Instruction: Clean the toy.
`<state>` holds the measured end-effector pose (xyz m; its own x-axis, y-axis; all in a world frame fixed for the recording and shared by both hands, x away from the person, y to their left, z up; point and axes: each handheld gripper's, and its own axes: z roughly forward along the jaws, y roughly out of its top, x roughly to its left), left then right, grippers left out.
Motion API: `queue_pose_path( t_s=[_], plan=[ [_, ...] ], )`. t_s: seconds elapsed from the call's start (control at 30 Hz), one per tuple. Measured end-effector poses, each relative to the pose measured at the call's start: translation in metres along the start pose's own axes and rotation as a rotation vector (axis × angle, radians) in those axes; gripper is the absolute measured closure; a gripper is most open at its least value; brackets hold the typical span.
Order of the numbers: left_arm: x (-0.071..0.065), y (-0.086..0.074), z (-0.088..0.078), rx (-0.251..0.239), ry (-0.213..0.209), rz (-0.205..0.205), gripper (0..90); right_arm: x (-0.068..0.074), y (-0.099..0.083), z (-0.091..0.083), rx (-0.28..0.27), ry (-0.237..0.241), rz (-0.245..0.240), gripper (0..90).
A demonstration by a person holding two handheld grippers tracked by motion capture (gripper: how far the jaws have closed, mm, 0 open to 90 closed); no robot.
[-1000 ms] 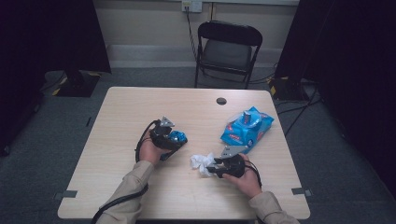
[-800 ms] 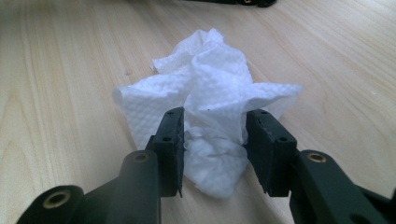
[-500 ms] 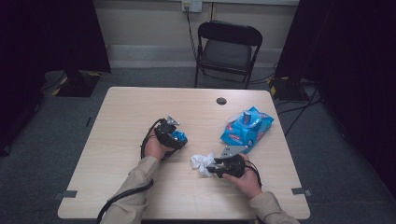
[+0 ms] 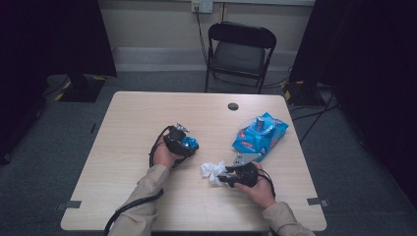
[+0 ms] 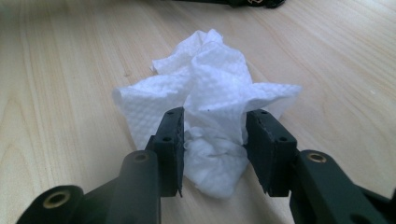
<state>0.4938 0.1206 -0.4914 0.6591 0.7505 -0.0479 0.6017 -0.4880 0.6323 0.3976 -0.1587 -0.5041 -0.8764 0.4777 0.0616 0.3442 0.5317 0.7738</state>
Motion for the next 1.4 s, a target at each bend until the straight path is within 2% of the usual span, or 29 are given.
queue_pose_path(
  t_s=[0.37,0.67,0.7,0.83,1.13,1.17,1.3,1.4],
  plan=[
    [-0.001,-0.001,-0.003,0.002,0.009,-0.001,23.3,0.000,0.000,0.000,0.001,-0.001,0.000,58.3],
    [0.000,0.010,-0.017,-0.016,0.014,0.025,21.8,0.000,0.000,0.000,0.000,-0.001,0.000,58.3],
    [0.000,0.012,-0.017,-0.024,0.015,0.013,20.8,0.000,0.000,0.000,0.000,0.000,0.002,58.3],
    [0.003,0.016,-0.019,-0.025,0.014,0.013,18.1,0.000,0.000,0.000,0.001,-0.002,0.001,58.2],
    [0.002,0.028,-0.009,0.001,0.014,0.012,15.1,0.000,0.000,0.000,0.001,0.001,0.003,58.3],
    [0.000,0.029,-0.004,0.025,0.007,0.004,15.2,0.000,0.000,0.000,0.000,0.002,0.004,58.3],
    [-0.002,0.026,0.004,0.072,0.012,0.016,15.3,0.000,0.000,0.000,0.001,0.002,0.004,58.3],
    [-0.002,0.025,0.007,0.082,0.018,0.017,15.3,0.000,0.000,0.000,0.000,0.001,0.002,58.2]
  ],
)
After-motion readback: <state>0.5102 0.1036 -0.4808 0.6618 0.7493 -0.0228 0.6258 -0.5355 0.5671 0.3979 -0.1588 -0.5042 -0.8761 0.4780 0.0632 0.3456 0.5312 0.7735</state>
